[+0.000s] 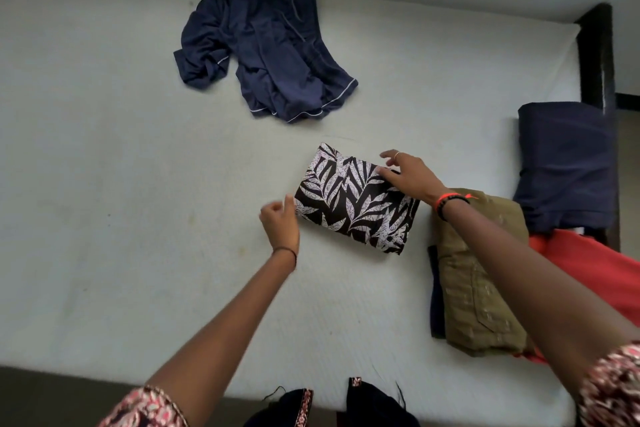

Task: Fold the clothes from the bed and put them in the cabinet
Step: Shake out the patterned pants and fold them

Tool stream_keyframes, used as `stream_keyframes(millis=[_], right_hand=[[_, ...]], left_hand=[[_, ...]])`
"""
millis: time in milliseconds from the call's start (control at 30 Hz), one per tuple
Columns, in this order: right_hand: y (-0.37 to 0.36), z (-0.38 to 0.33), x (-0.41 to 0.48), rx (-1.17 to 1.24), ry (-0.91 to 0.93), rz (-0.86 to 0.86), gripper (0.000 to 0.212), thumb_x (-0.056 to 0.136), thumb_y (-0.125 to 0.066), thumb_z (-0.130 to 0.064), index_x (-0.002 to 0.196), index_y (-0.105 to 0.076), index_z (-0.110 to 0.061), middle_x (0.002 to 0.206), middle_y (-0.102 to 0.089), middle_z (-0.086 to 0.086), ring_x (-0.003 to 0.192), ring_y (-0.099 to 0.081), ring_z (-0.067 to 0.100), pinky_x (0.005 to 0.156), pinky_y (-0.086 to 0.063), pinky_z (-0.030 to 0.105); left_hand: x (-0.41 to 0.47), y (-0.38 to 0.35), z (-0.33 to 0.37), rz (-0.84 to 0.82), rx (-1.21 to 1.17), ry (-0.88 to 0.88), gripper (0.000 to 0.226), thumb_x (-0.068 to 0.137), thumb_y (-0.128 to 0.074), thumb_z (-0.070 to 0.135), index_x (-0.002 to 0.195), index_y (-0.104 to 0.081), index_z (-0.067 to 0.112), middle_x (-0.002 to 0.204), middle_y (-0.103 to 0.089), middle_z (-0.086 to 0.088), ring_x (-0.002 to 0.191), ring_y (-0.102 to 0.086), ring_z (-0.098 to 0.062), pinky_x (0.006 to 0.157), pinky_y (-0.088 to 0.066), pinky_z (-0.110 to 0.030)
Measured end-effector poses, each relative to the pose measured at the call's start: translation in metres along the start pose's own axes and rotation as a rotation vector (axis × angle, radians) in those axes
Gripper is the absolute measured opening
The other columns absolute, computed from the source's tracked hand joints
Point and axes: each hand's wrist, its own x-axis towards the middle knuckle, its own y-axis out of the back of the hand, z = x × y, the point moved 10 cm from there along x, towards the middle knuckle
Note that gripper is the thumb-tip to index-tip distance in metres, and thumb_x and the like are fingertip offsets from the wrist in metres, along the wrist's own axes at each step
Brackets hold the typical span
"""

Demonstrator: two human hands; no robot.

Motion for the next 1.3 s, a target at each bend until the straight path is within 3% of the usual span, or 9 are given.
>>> stream_keyframes(millis=[100,233,367,500,667,833,933,1100,1300], right_hand=[[-0.013,-0.004,0.001,0.076,0.014,-0.086,0.061,0.088,-0.057,-0.050,0.138,-0.044,-0.017,0.126,-0.060,0.009,0.117,-0.055,0.025,0.101,-0.042,0.039],[-0.024,0.001,0.008,0.018,0.014,-0.119,0.070,0.082,-0.060,-0.057,0.137,-0.045,-0.017,0.133,-0.052,0.013,0.123,-0.049,0.027,0.103,-0.039,0.037],[-0.029,0.006,0.010,0.020,-0.006,-0.117,0.067,0.084,-0.060,-0.054,0.137,-0.045,-0.017,0.129,-0.050,0.014,0.121,-0.047,0.027,0.102,-0.038,0.036],[-0.028,0.009,0.010,0.103,-0.038,-0.090,0.065,0.085,-0.060,-0.054,0.134,-0.048,-0.014,0.133,-0.052,0.013,0.122,-0.049,0.026,0.099,-0.037,0.030],[-0.031,0.020,-0.002,0.401,-0.187,-0.156,0.067,0.078,-0.064,-0.059,0.129,-0.051,-0.017,0.129,-0.057,0.004,0.113,-0.057,0.020,0.091,-0.040,0.023],[-0.039,-0.001,-0.034,1.002,-0.207,-0.471,0.057,0.078,-0.073,-0.046,0.121,-0.060,-0.012,0.116,-0.068,0.010,0.100,-0.068,0.024,0.093,-0.053,0.039],[-0.033,-0.006,-0.057,1.306,-0.276,-0.545,0.056,0.053,-0.087,-0.044,0.096,-0.075,-0.010,0.098,-0.073,0.013,0.082,-0.072,0.023,0.073,-0.059,0.032],[-0.006,0.028,-0.068,1.591,-0.317,-0.431,0.080,0.033,-0.096,-0.025,0.104,-0.065,-0.005,0.096,-0.072,0.017,0.080,-0.072,0.028,0.068,-0.059,0.037],[0.052,0.089,-0.056,1.547,-0.323,-0.175,0.052,0.069,-0.070,-0.005,0.119,-0.057,-0.005,0.099,-0.072,0.013,0.082,-0.071,0.025,0.070,-0.059,0.036]], left_hand=[[-0.053,-0.033,-0.060,-0.221,-0.126,0.384,0.035,0.090,-0.054,0.048,0.076,-0.055,0.016,0.075,-0.057,-0.006,0.071,-0.053,-0.021,0.059,-0.040,-0.029],[-0.094,-0.092,-0.057,-0.507,-0.389,0.475,0.034,0.085,-0.060,0.049,0.107,-0.057,0.023,0.118,-0.061,0.002,0.100,-0.059,-0.010,0.082,-0.044,-0.024],[-0.088,-0.115,-0.032,-0.416,-0.679,0.511,0.096,0.049,-0.083,0.059,0.131,-0.051,0.023,0.126,-0.063,0.004,0.114,-0.059,-0.014,0.097,-0.048,-0.035],[-0.068,-0.123,-0.017,-0.370,-0.714,0.476,0.066,0.069,-0.080,0.039,0.127,-0.058,0.016,0.121,-0.066,-0.005,0.110,-0.063,-0.022,0.097,-0.049,-0.043],[-0.063,-0.124,0.019,-0.571,-0.730,0.479,0.041,0.081,-0.065,0.023,0.119,-0.061,0.009,0.115,-0.068,-0.015,0.105,-0.064,-0.031,0.093,-0.050,-0.047],[-0.064,-0.112,0.051,-0.750,-0.593,0.498,0.064,0.059,-0.076,0.030,0.116,-0.060,0.007,0.112,-0.068,-0.017,0.098,-0.067,-0.029,0.088,-0.052,-0.042],[-0.067,-0.125,0.065,-0.846,-0.527,0.555,0.076,0.047,-0.086,0.029,0.115,-0.061,0.005,0.114,-0.067,-0.018,0.098,-0.067,-0.029,0.091,-0.051,-0.042],[-0.069,-0.170,0.092,-0.967,-0.450,0.550,0.060,0.064,-0.077,0.032,0.117,-0.061,0.007,0.113,-0.068,-0.015,0.099,-0.067,-0.026,0.090,-0.054,-0.041],[-0.082,-0.247,0.147,-1.103,-0.307,0.426,0.029,0.088,-0.061,0.030,0.110,-0.062,0.012,0.101,-0.072,-0.009,0.090,-0.069,-0.022,0.090,-0.054,-0.038]])
